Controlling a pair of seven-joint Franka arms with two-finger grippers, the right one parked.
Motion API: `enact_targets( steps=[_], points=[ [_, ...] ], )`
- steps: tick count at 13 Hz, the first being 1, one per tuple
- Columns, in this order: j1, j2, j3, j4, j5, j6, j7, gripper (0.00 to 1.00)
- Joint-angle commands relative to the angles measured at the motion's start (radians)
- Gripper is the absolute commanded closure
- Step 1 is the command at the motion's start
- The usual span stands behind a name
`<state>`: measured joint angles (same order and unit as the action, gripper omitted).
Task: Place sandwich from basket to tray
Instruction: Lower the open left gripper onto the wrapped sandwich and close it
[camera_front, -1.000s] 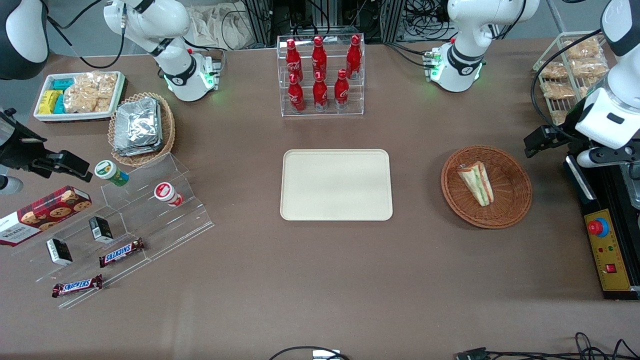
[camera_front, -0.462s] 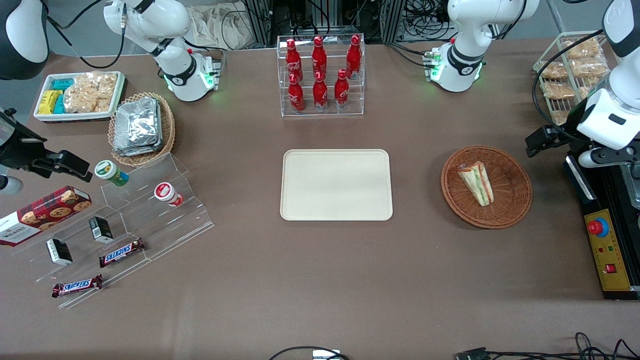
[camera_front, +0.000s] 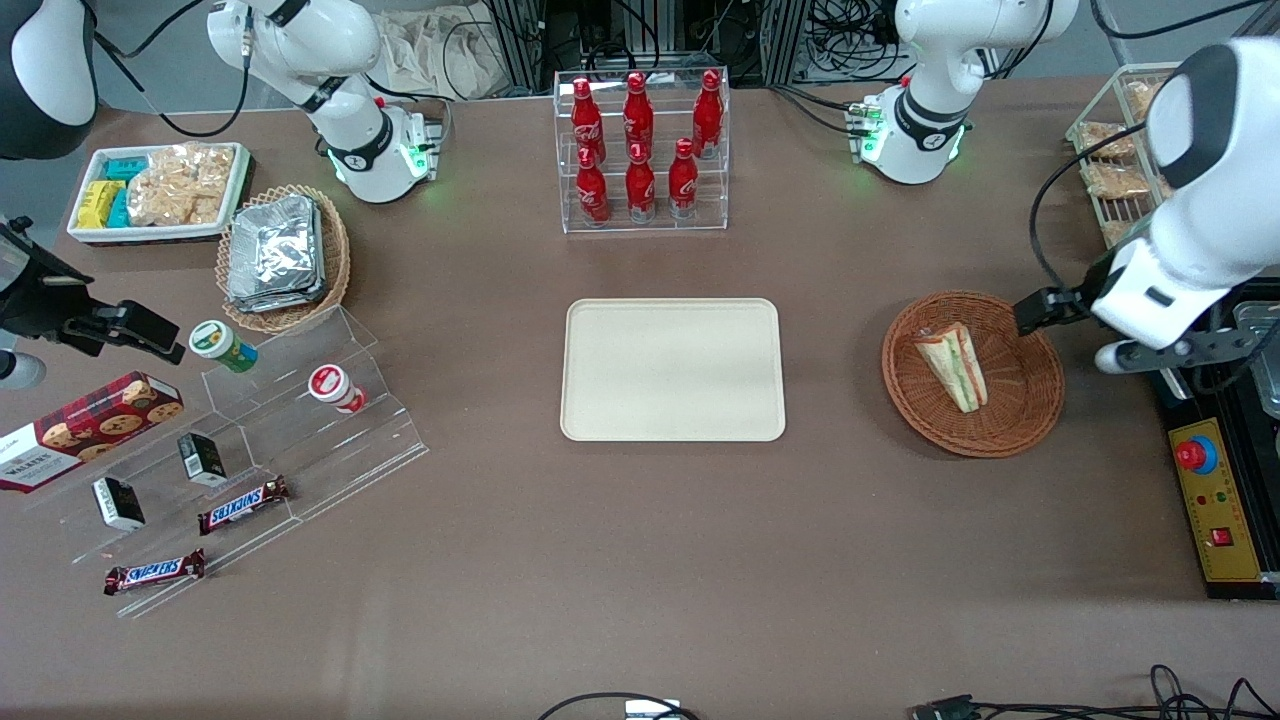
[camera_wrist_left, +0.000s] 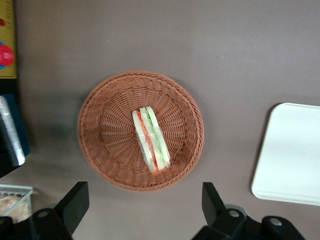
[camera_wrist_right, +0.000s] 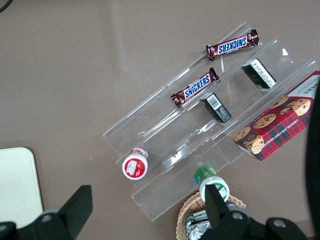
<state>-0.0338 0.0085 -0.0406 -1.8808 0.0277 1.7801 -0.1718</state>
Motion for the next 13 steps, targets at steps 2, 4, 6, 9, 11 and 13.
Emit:
enact_targets(
  steps=[2,4,6,9,11,13],
  points=[
    [0.015,-0.024,-0.002,-0.297,0.014,0.294,-0.006,0.0],
    [0.015,0.001,-0.001,-0.403,0.012,0.448,-0.006,0.0],
    [0.015,0.062,0.001,-0.429,0.011,0.527,-0.006,0.0],
    [0.017,0.116,0.001,-0.51,0.011,0.691,-0.006,0.0],
    [0.017,0.142,0.005,-0.521,0.012,0.711,-0.005,0.0],
    [0.015,0.145,0.005,-0.521,0.012,0.713,-0.005,0.0]
  ],
)
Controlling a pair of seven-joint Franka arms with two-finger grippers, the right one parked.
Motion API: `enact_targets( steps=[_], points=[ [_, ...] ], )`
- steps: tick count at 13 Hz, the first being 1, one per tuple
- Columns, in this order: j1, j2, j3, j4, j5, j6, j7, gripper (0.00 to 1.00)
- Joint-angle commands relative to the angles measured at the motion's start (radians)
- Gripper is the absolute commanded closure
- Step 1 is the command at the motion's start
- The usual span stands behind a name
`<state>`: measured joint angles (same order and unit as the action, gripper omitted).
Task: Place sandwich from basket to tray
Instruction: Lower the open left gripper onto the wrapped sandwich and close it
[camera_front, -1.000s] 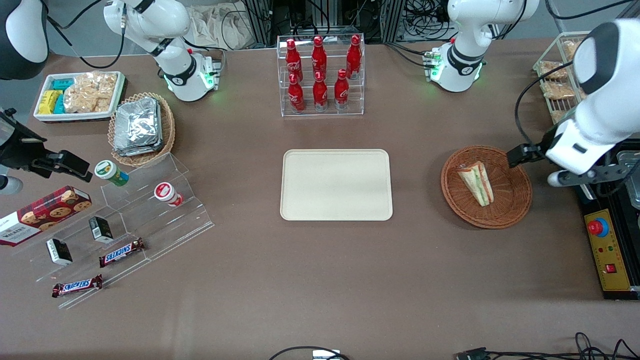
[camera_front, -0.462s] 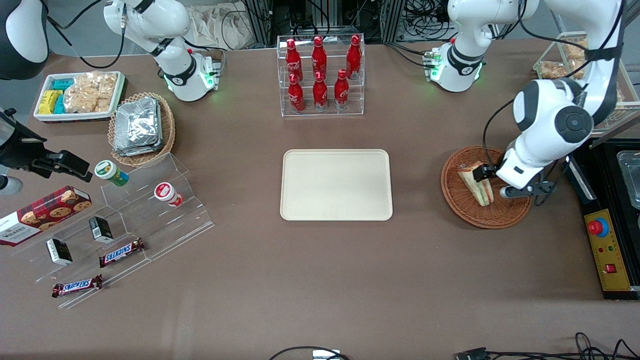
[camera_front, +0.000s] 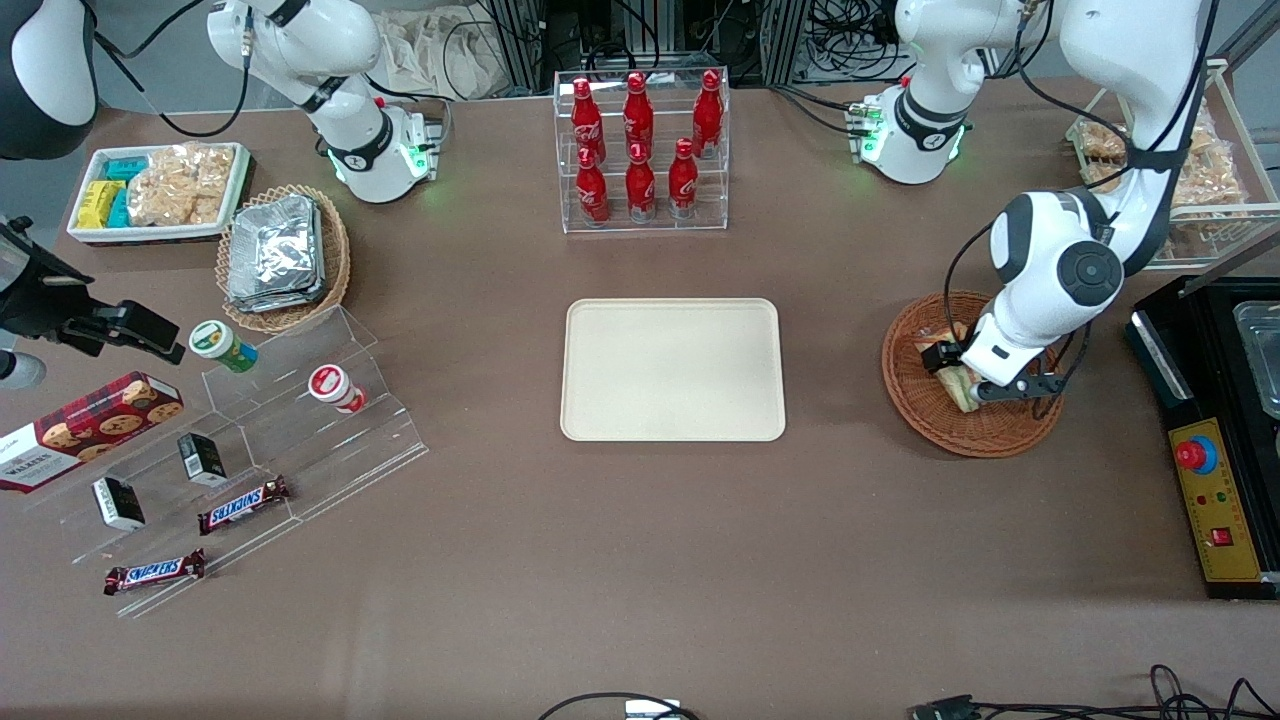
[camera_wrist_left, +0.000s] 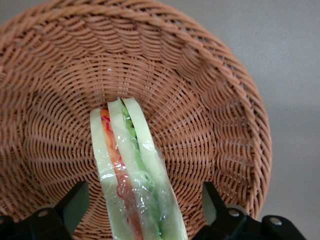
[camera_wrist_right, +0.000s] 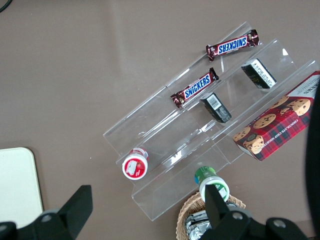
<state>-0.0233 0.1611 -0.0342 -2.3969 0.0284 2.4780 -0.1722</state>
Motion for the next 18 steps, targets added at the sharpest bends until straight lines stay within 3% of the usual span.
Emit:
enact_targets(
  steps=[1,3,4,6,11,14,16,18],
  points=[
    [0.006,-0.008,-0.001,-0.007,0.011,0.015,-0.004,0.0],
    [0.006,-0.006,-0.001,-0.013,0.011,0.016,-0.004,0.01],
    [0.006,-0.006,-0.001,-0.015,0.013,0.021,-0.004,0.21],
    [0.003,-0.006,-0.001,-0.03,0.013,0.041,-0.003,0.99],
    [0.002,-0.034,-0.001,-0.028,0.013,0.018,-0.001,1.0],
    [-0.001,-0.125,-0.003,0.019,0.011,-0.133,0.0,1.0],
    [-0.004,-0.175,-0.003,0.137,0.011,-0.311,0.005,1.0],
    [-0.001,-0.163,-0.003,0.363,0.016,-0.561,0.017,1.0]
  ],
)
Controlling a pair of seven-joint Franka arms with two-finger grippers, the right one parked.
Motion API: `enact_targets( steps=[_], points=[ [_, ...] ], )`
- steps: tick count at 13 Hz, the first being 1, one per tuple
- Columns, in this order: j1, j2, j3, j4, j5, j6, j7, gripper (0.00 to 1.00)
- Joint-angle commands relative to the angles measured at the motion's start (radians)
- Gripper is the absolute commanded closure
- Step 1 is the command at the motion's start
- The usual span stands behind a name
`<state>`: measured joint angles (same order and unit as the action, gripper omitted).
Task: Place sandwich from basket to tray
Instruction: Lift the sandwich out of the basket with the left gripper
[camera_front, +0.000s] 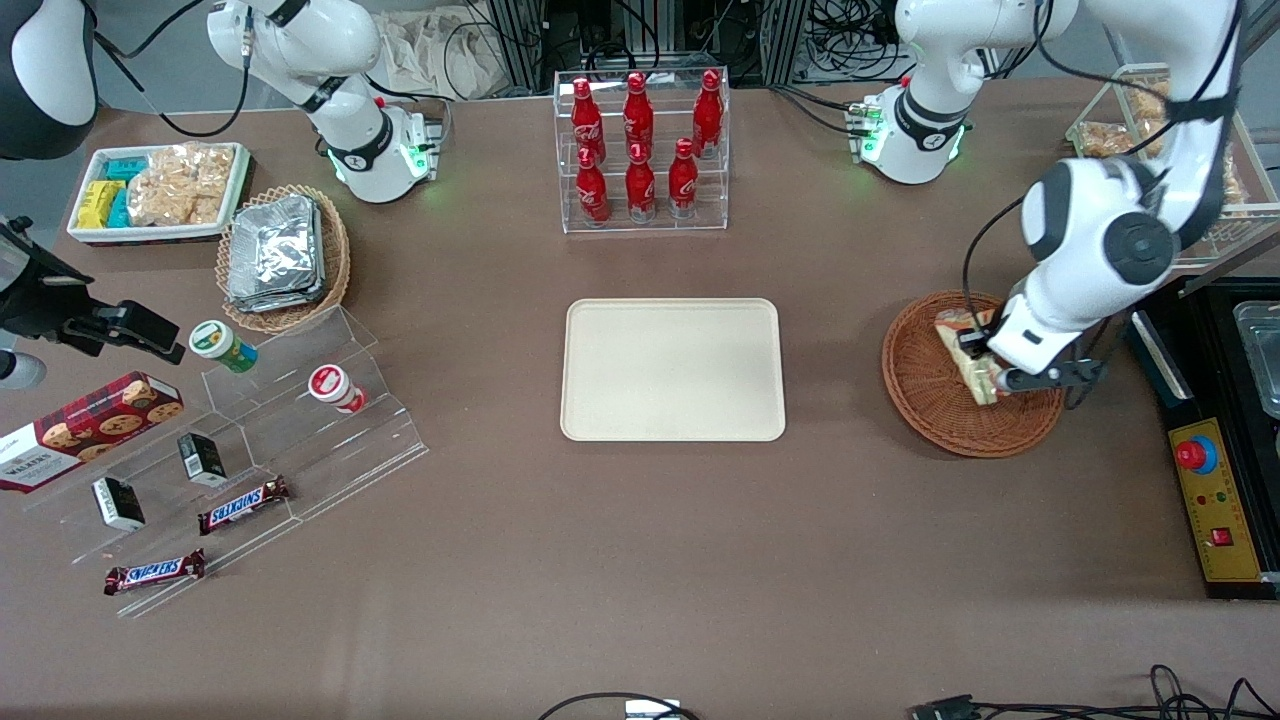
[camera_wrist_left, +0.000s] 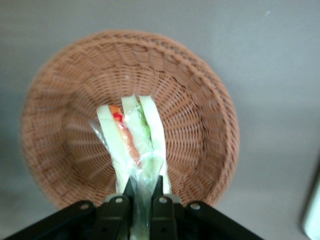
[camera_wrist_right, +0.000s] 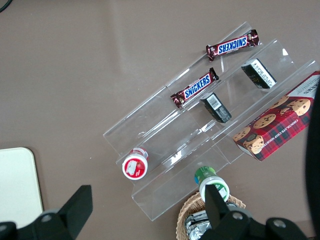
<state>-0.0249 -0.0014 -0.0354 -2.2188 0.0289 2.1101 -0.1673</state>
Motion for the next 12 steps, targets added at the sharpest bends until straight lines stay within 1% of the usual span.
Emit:
enact_targets(
  steps=[1,3,5,7,9,10,11,12],
  points=[
    [0.0,0.009,-0.001,0.296,0.017,-0.288,0.014,1.0],
    [-0.003,0.04,-0.003,0.486,0.029,-0.453,0.02,1.0],
    [-0.01,0.087,-0.008,0.647,0.029,-0.568,0.025,1.0],
    [-0.032,0.115,-0.009,0.726,0.026,-0.622,0.019,1.0],
    [-0.075,0.116,-0.035,0.735,0.025,-0.625,0.009,1.0],
    [-0.084,0.116,-0.076,0.735,0.025,-0.625,-0.012,1.0],
    [-0.084,0.132,-0.148,0.737,0.026,-0.624,-0.061,1.0],
    [-0.08,0.152,-0.229,0.739,0.028,-0.615,-0.152,1.0]
  ],
)
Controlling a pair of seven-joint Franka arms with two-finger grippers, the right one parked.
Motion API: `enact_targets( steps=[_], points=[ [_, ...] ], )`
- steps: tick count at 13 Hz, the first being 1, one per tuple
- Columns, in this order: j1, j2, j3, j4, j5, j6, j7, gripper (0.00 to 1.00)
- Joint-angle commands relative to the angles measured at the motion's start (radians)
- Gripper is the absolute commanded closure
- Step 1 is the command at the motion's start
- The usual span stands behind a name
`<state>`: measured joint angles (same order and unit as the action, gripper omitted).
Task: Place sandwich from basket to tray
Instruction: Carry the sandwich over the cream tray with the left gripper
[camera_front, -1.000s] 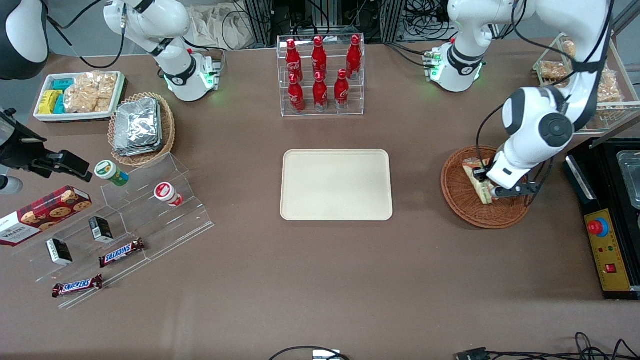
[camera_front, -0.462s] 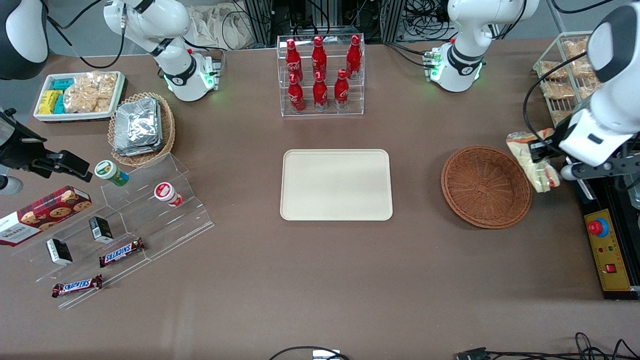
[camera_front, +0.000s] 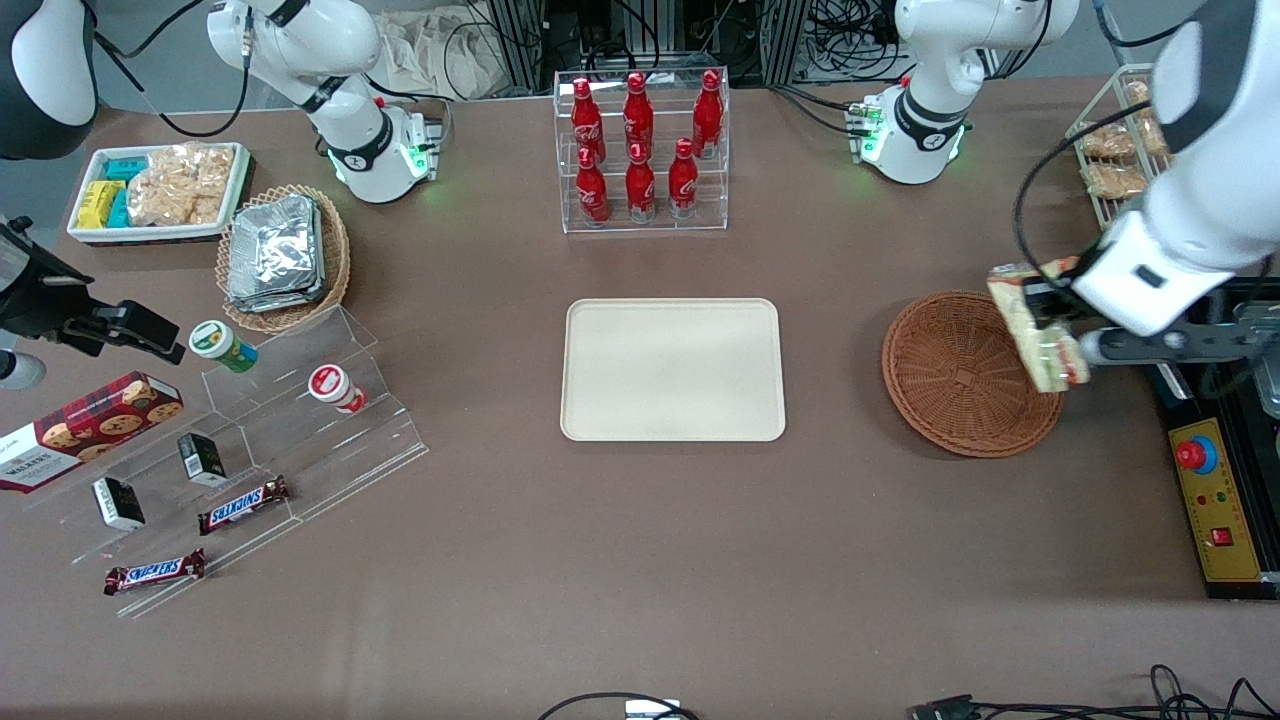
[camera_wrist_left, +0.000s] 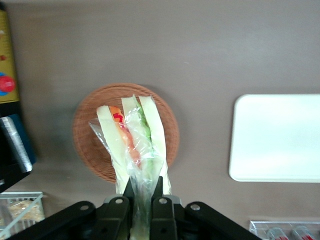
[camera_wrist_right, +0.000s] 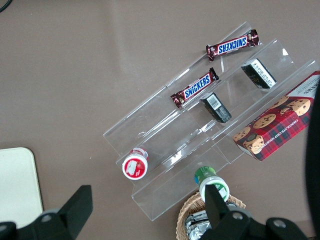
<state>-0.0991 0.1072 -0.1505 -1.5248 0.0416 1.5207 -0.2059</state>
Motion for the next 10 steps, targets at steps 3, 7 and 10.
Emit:
enact_targets(
  steps=[3,7,10],
  points=[
    [-0.001,0.178,-0.359,0.135,0.081,-0.022,-0.437,1.0],
    [0.048,0.239,-0.508,0.021,0.156,0.12,-0.558,1.0],
    [0.05,0.247,-0.505,-0.203,0.185,0.402,-0.569,1.0]
  ],
)
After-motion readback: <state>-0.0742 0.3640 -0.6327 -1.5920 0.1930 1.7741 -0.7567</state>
